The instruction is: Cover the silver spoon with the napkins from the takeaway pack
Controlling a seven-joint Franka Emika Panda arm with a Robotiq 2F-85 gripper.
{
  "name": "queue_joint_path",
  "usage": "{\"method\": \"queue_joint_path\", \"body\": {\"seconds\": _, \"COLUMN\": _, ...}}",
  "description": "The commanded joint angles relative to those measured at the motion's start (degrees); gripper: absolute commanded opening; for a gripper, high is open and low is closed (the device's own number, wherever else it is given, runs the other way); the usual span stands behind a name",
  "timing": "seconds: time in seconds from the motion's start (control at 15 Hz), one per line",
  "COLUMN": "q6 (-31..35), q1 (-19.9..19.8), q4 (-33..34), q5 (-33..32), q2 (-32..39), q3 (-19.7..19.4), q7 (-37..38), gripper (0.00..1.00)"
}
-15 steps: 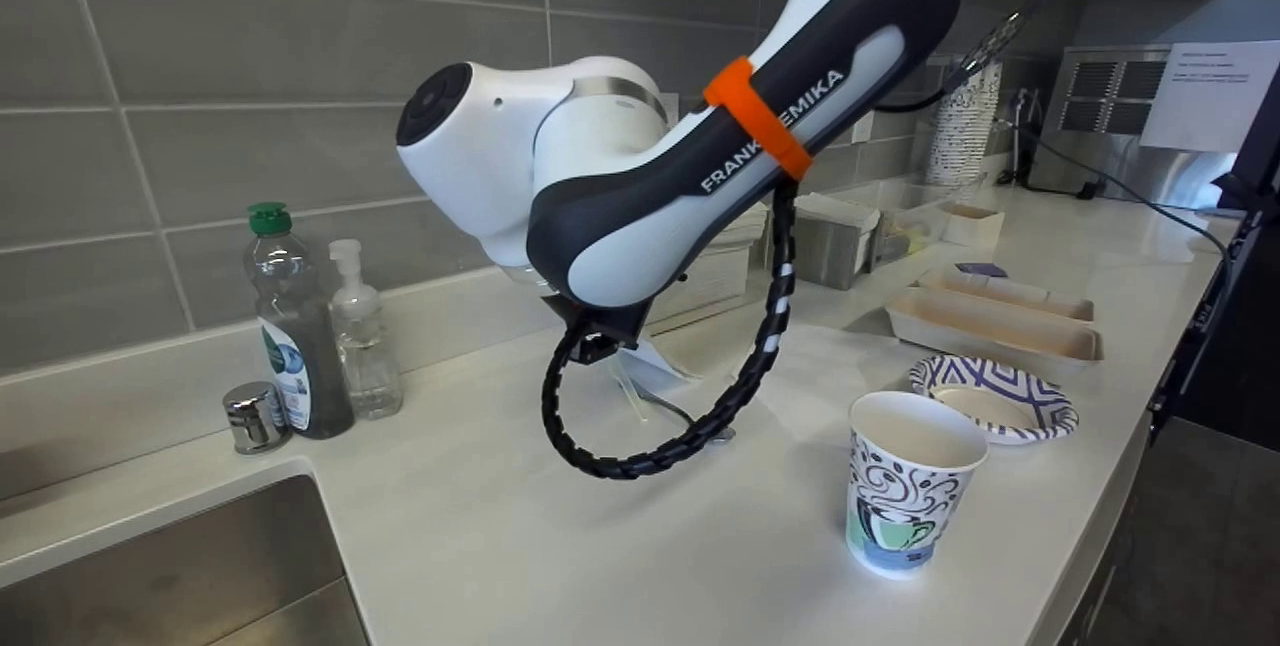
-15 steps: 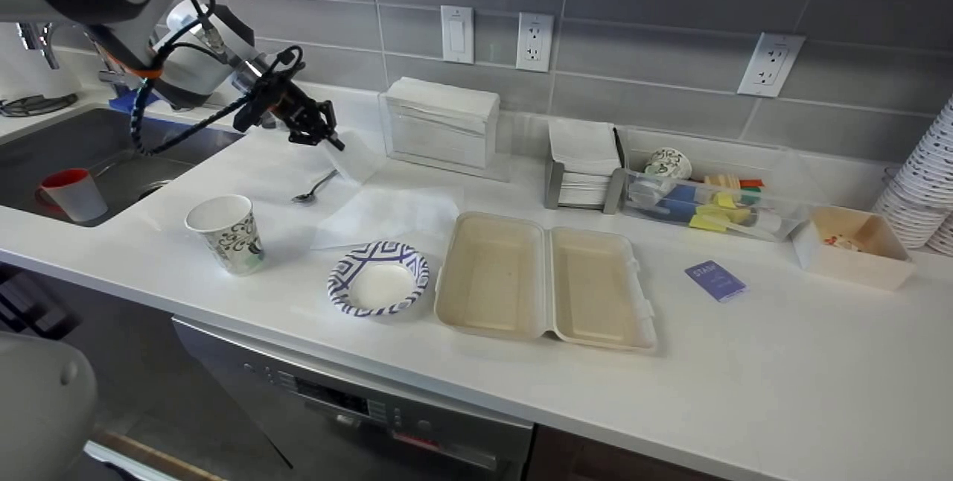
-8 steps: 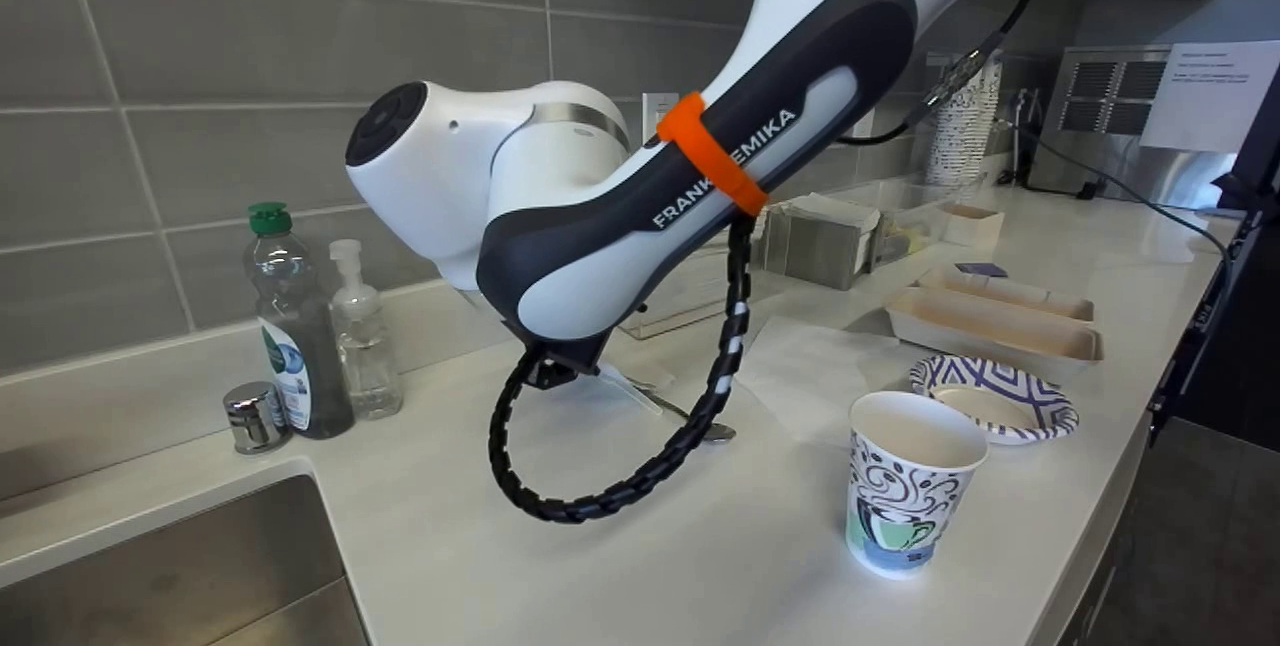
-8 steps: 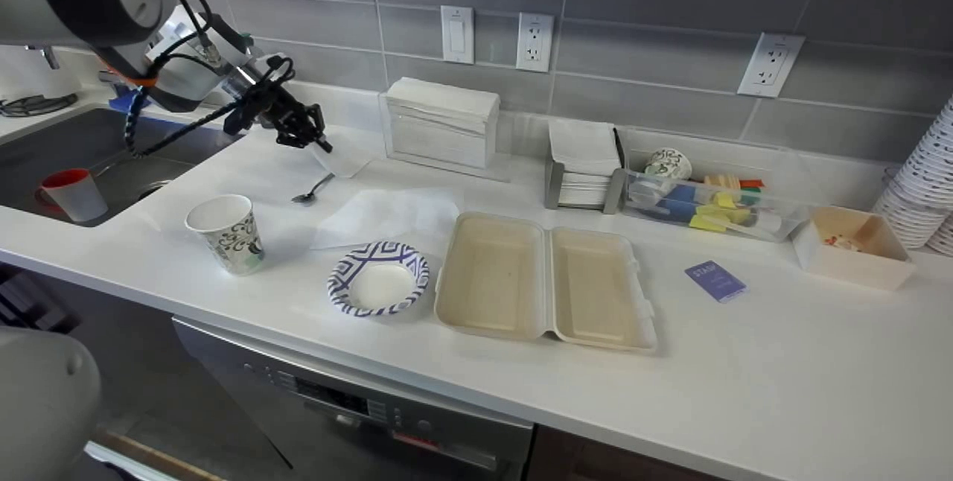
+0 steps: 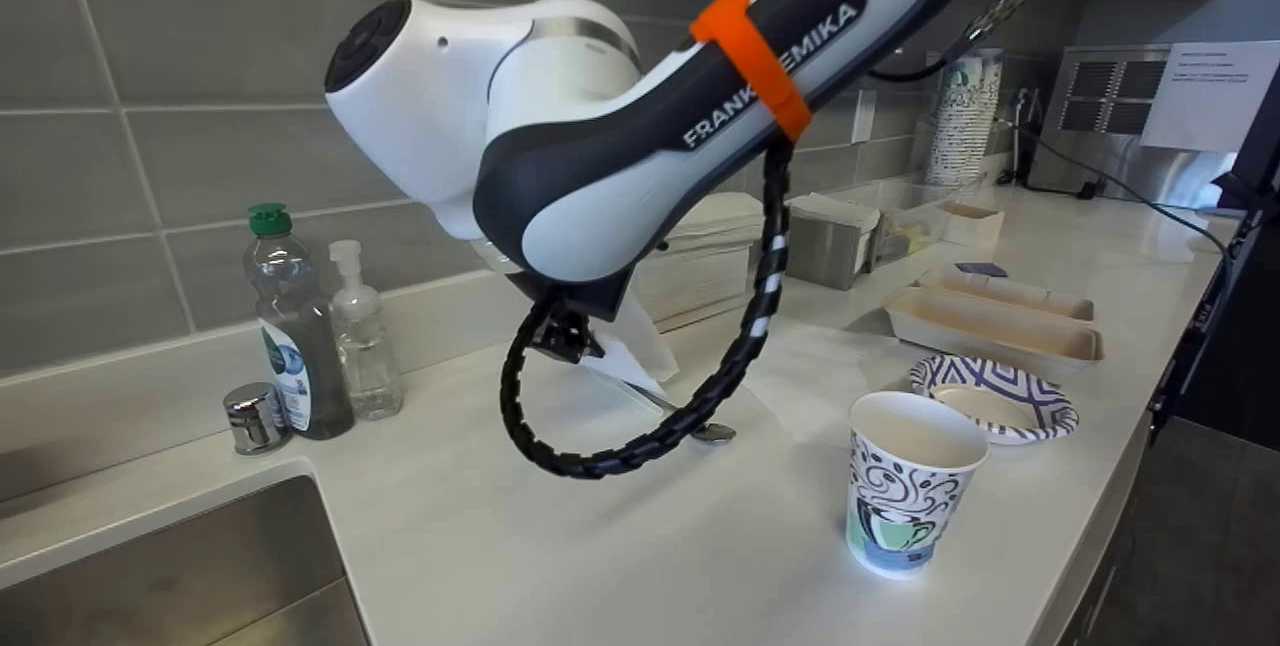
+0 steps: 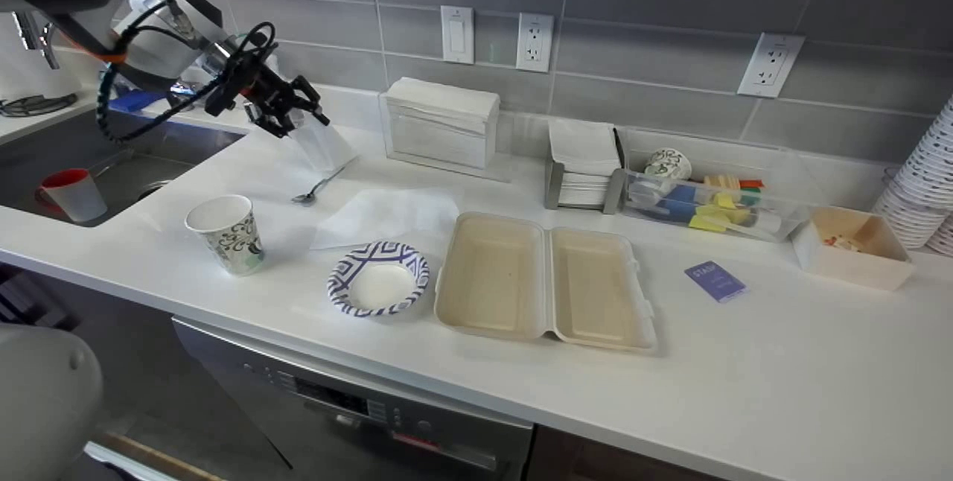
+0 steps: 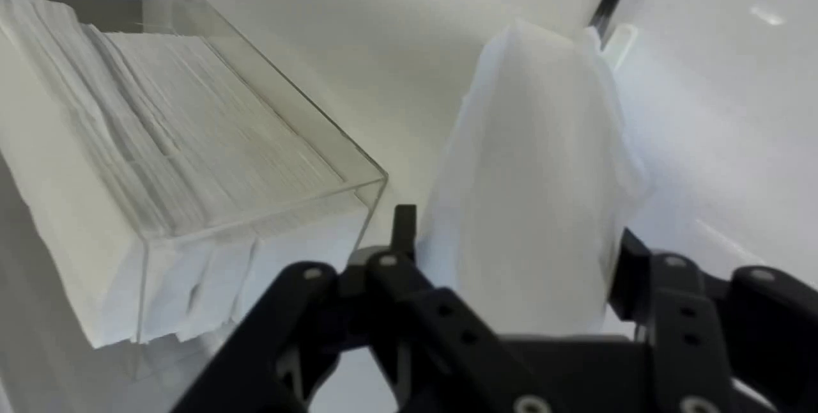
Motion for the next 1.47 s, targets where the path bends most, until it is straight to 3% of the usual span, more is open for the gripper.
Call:
{"method": "queue_joint_path", "body": {"seconds": 0.0, "q6": -1.17, "q1": -1.48, "q4": -9.81, "q5": 1.62, "q2": -8.48, "q3": 0.72, "q7": -1.93, "gripper": 0.99}}
{"method": "queue_joint_path", "body": {"seconds": 0.4, "q6": -1.47, "q1": -3.46, "q4": -14.87, "q5": -0.81, "q2": -12.8, "q3": 0.11, "q7": 0.0, "gripper": 1.0}}
{"method": "queue_joint_path", "body": {"seconds": 0.73, "q6": -0.96, "q1": -3.97, "q4": -15.38, "q5": -4.11, "q2": -13.63, "q3": 0.31, "q7": 3.04, "gripper": 1.0}}
{"method": "queue_joint_path", "body": {"seconds": 0.87, "q6": 0.46, "q1": -4.74, "q4": -14.8, "q5": -1.6, "q2": -13.28, "q3": 1.16, "q7": 2.48, "gripper": 1.0}}
{"method": "queue_joint_path", "body": {"seconds": 0.93, "q6": 2.84, "q1": -6.44, "q4": -14.62, "q5": 3.93, "q2": -13.65, "q3": 2.56, "q7": -1.49, "gripper": 1.0}}
{"method": "queue_joint_path", "body": {"seconds": 1.0, "q6": -0.54, "q1": -3.26, "q4": -14.07, "q5": -5.36, "q2": -12.32, "q3": -0.19, "q7": 6.71, "gripper": 1.0}}
{"method": "queue_joint_path", "body": {"seconds": 1.13, "q6": 5.54, "q1": -6.96, "q4": -14.93, "q5": 4.72, "q2": -14.19, "q3": 2.78, "q7": 0.09, "gripper": 1.0}}
{"method": "queue_joint_path", "body": {"seconds": 1.2, "q6": 0.31, "q1": -3.07, "q4": -14.05, "q5": -7.52, "q2": -12.61, "q3": -0.88, "q7": 7.23, "gripper": 1.0}}
{"method": "queue_joint_path", "body": {"seconds": 1.27, "q6": 7.48, "q1": -7.62, "q4": -14.96, "q5": 4.74, "q2": -14.56, "q3": 2.86, "q7": -1.35, "gripper": 1.0}}
{"method": "queue_joint_path", "body": {"seconds": 1.33, "q6": 6.26, "q1": -6.86, "q4": -14.23, "q5": 4.07, "q2": -13.67, "q3": 2.25, "q7": 0.93, "gripper": 1.0}}
{"method": "queue_joint_path", "body": {"seconds": 1.4, "q6": 4.4, "q1": -4.87, "q4": -13.98, "q5": -2.27, "q2": -13.12, "q3": 0.03, "q7": 5.1, "gripper": 1.0}}
